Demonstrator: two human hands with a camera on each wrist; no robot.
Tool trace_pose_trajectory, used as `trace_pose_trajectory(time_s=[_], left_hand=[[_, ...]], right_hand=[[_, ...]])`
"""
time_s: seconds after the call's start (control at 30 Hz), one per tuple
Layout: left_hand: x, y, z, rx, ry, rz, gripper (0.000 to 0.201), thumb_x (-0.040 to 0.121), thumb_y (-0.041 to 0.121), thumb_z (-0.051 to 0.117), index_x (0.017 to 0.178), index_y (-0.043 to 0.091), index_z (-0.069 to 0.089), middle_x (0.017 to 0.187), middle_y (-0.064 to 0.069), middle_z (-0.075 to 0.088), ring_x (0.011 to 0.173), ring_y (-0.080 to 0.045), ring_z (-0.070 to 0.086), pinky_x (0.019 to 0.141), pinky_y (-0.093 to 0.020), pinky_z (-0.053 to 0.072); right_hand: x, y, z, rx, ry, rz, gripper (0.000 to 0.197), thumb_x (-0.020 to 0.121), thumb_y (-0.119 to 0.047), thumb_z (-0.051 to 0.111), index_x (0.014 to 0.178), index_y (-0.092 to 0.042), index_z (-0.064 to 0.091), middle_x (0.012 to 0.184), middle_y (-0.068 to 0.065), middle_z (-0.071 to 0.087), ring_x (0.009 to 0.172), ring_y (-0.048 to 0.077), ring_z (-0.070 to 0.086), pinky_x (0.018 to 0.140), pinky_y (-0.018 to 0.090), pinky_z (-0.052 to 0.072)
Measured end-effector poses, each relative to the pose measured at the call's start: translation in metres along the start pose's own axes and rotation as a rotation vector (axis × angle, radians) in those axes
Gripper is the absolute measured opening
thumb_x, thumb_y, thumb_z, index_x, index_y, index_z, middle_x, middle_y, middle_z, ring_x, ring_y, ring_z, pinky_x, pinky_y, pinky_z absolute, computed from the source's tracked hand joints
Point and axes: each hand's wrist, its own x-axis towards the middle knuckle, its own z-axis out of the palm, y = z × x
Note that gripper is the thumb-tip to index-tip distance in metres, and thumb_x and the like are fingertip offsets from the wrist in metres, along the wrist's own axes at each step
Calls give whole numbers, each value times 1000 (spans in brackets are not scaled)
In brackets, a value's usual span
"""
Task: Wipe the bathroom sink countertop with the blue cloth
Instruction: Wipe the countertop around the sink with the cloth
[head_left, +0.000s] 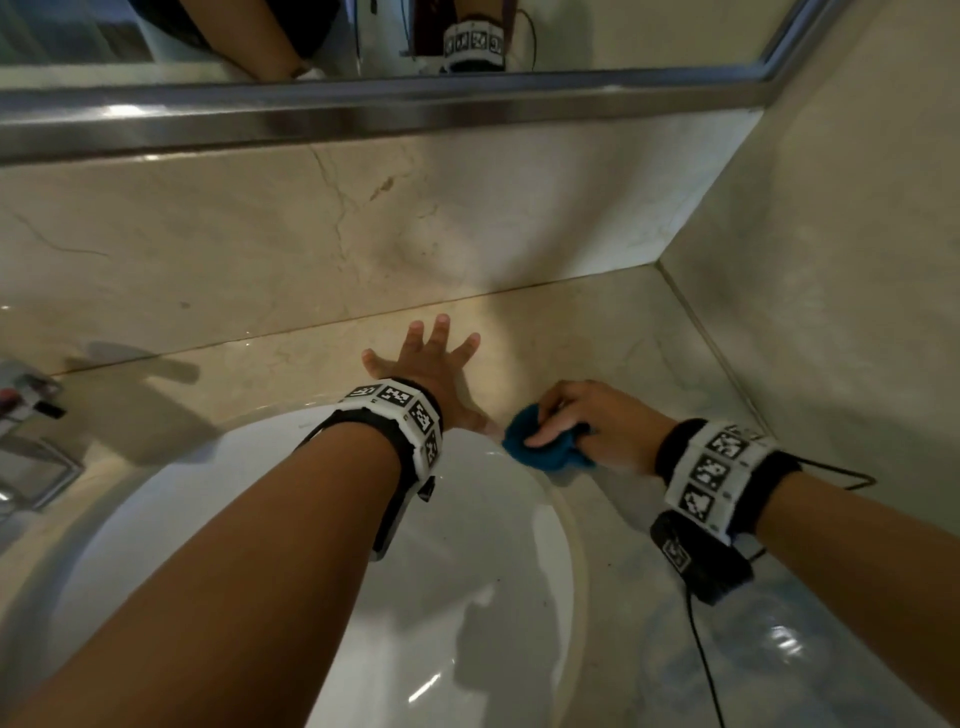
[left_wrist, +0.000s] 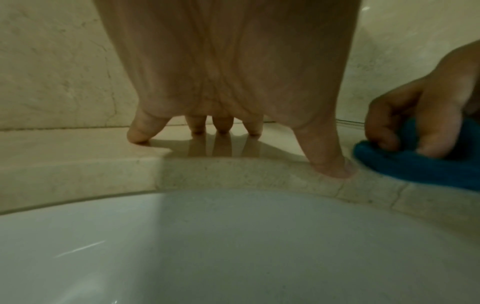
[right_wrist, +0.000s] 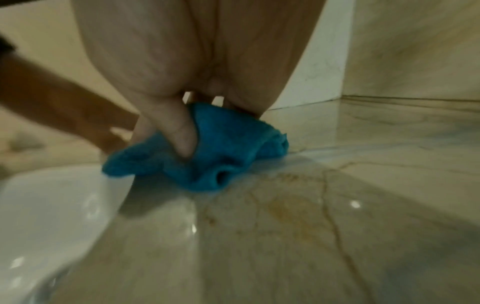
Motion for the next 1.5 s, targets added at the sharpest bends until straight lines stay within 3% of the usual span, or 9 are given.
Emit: trace_pose_trajectory(time_s=[0.2, 0.37, 0.53, 0.9, 1.07, 1.13, 1.27, 1.4, 1.5], left_hand=[[3, -1, 1, 10, 6, 9, 115, 62, 75, 63, 145, 44, -10, 155, 5, -25, 144, -24, -17, 105, -72, 10], [5, -1, 4, 16, 12, 3, 115, 62, 76, 63, 144, 44, -10, 154, 6, -25, 144, -24, -18, 104, -73, 8], [5, -1, 2, 18, 4, 9, 115, 62, 76, 63, 145, 44, -10, 154, 5, -26, 144, -25, -18, 104, -72, 9], [5, -2, 5, 33, 23, 10, 113, 63, 76, 61, 144, 44, -11, 154, 5, -26, 144, -24, -18, 105, -72, 9], [5, -3, 5, 36, 22, 13, 113, 63, 77, 60, 144, 45, -11, 154, 5, -26, 144, -25, -18, 105, -72, 9], [4, -2, 4, 35, 20, 10, 114, 62, 78, 60, 144, 44, -11, 155, 5, -25, 144, -25, -17, 105, -72, 10], [3, -1, 4, 32, 13, 3, 113, 62, 79, 58, 144, 45, -12, 154, 6, -26, 144, -24, -17, 105, -71, 9], [1, -4, 5, 17, 19, 20, 112, 64, 77, 59, 144, 45, -11, 154, 6, -26, 144, -24, -18, 106, -71, 8], [2, -4, 6, 17, 31, 24, 110, 64, 76, 59, 144, 46, -11, 155, 7, -25, 144, -23, -18, 106, -71, 8]], right_hand=[[26, 33, -36, 84, 469, 294, 41, 89, 5, 44, 124, -11, 59, 127, 14, 48, 114, 30, 48, 92, 13, 30], [40, 69, -41, -48, 500, 501, 41, 89, -8, 47, 129, -13, 54, 132, 17, 46, 118, 38, 47, 97, 29, 36], [25, 28, -4, 25, 481, 265, 30, 84, 1, 57, 114, -3, 62, 113, 7, 53, 114, 28, 51, 77, -4, 30], [52, 29, -24, -330, 386, 339, 30, 89, -13, 55, 119, -12, 54, 131, 17, 45, 111, 31, 49, 88, 31, 41], [56, 12, 4, -47, 422, 184, 23, 75, -17, 73, 78, -14, 50, 122, 19, 50, 105, 35, 55, 72, 27, 48], [34, -4, 16, -81, 426, 64, 15, 77, -15, 71, 83, -11, 58, 113, 16, 53, 97, 30, 56, 66, 16, 46], [9, -3, 17, -190, 203, -102, 30, 82, -4, 60, 107, -18, 70, 113, 11, 56, 104, 30, 53, 91, 26, 40], [29, 5, 0, -234, 320, 26, 33, 88, -5, 51, 114, -19, 66, 108, 6, 53, 100, 22, 51, 82, 21, 36], [45, 9, -6, -145, 481, 127, 8, 87, -8, 57, 81, -14, 58, 83, 6, 47, 73, 16, 47, 60, 12, 38]])
